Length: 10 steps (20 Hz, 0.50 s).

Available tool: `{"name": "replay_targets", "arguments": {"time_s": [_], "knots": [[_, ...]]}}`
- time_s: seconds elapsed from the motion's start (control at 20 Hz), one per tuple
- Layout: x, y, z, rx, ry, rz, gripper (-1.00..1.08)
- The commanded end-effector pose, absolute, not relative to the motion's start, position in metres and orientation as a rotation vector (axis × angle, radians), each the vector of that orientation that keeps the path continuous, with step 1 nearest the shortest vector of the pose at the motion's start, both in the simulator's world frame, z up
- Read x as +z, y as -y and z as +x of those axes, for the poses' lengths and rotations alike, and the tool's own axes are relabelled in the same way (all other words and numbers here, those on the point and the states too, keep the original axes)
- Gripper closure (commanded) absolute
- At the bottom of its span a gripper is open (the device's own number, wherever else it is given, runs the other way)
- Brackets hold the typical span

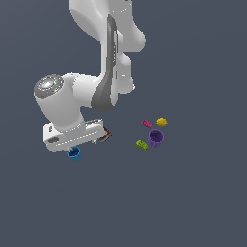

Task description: Pick up a designated object from a clutter of objects.

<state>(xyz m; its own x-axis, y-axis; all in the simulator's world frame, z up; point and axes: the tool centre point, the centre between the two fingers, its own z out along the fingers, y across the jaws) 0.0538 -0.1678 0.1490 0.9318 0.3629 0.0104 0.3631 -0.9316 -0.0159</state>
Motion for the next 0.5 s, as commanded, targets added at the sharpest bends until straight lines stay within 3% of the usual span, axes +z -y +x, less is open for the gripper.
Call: {"name": "replay_targets", "arguments": {"time_s": [0.0, 0.45], "knots": [[0.133, 0.186, 0.052, -0.01, 0.621, -3.067, -0.92], [0.097, 0.227, 0.043, -0.002, 0.714, -3.057, -0.92]]}}
